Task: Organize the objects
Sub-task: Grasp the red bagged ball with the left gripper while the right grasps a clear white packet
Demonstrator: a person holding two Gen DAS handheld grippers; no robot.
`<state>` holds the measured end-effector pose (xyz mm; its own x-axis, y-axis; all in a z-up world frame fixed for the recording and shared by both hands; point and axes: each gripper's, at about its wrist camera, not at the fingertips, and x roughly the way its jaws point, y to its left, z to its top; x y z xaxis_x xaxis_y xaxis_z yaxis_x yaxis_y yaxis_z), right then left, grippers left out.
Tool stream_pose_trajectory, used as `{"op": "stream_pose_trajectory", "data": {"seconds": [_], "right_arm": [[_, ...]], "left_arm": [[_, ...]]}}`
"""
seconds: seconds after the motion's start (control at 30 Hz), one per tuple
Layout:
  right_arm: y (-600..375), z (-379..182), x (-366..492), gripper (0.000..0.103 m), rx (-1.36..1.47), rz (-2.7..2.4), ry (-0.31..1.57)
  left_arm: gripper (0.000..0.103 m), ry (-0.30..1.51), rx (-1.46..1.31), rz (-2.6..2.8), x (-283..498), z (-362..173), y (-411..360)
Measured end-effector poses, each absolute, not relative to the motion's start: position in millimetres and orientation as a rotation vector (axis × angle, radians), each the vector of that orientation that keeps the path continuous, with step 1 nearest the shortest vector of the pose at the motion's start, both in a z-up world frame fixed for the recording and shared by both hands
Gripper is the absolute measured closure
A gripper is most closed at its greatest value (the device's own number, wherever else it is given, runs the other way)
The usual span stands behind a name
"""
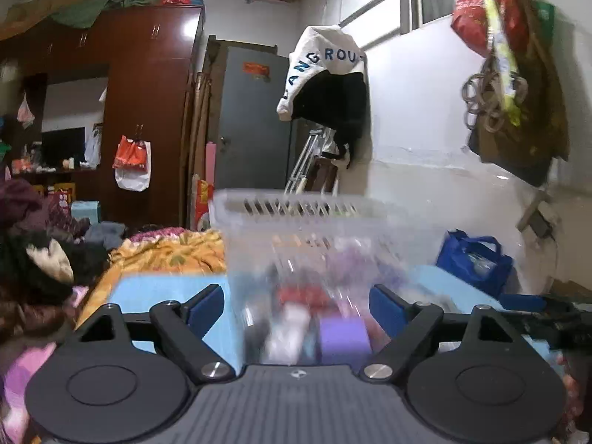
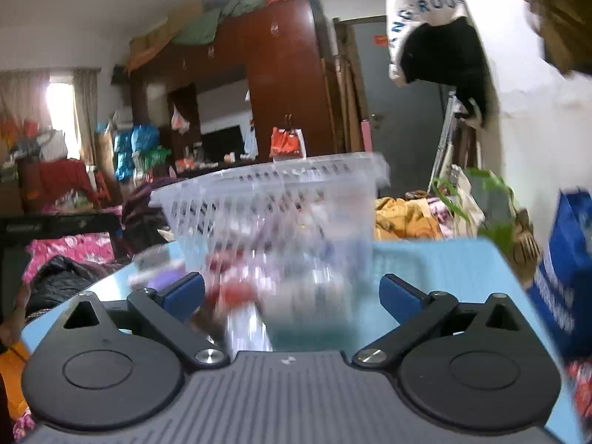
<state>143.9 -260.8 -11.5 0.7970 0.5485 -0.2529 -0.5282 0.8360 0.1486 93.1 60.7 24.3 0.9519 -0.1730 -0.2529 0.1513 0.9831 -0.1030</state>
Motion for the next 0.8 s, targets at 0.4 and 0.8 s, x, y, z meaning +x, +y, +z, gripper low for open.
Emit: {"op": "stream_pose_trajectory", "data": {"seconds": [0.4, 0.8], "right_arm": [[-232.6, -32.0, 144.1, 0.066, -0.065, 0.625, 0.387], [-265.7, -20.3, 131.5, 0.068, -0.011, 0.572, 0.294]], "left_arm": [[0.015, 0.317, 0.043, -0.359, 61.5, -8.4, -9.2], [0.038, 0.334, 0.162, -0.334, 71.4, -35.8, -65.5]]}}
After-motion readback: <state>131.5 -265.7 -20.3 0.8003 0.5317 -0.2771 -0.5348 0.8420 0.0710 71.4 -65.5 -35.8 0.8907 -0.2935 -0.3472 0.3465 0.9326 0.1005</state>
